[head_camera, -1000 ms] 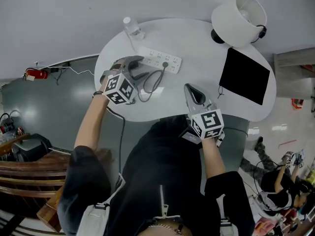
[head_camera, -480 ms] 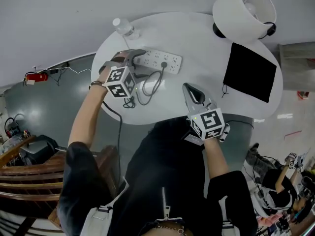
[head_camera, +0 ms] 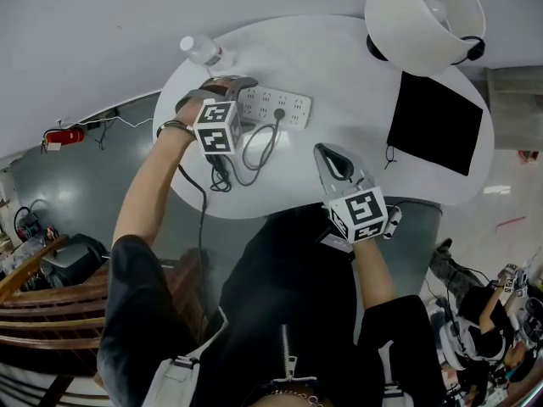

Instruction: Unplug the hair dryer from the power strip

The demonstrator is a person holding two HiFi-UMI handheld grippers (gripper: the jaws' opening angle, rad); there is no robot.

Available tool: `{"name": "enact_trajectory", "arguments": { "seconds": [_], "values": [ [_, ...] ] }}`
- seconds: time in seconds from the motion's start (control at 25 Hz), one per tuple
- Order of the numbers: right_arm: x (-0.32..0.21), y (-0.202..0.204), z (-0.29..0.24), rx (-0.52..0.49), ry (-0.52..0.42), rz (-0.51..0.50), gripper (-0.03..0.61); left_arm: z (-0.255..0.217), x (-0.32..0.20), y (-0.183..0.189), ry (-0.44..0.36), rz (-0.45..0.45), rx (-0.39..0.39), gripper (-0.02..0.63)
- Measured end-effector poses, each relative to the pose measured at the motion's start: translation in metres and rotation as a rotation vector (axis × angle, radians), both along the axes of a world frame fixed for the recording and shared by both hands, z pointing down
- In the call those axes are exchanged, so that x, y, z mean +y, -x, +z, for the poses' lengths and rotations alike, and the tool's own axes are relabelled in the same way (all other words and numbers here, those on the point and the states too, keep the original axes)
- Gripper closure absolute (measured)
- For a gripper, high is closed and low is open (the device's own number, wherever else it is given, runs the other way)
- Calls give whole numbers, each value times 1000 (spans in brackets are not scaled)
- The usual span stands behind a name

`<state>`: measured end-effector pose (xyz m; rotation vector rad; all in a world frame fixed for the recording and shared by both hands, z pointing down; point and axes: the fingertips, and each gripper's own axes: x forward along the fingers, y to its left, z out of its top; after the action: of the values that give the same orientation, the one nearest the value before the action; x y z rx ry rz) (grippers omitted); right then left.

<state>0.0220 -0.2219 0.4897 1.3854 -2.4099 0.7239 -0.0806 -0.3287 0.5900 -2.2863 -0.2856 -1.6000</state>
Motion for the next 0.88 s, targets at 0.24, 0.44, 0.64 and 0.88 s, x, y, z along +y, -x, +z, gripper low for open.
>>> {"name": "enact_trajectory", "arguments": {
  "seconds": [0.24, 0.44, 0.64, 0.88],
  "values": [
    [-7, -3, 8, -10, 16, -3, 577, 22, -2, -7, 39, 47, -60, 198],
    [-11, -6, 14, -14, 31, 5, 577, 42, -1, -5, 71, 76, -119, 198],
    [-13, -8, 20, -21, 44, 9, 577, 60, 2, 1, 92, 81, -186, 198],
    [-14, -4, 24, -30, 59, 6, 577, 68, 1, 1, 88, 82, -214, 198]
  ]
}}
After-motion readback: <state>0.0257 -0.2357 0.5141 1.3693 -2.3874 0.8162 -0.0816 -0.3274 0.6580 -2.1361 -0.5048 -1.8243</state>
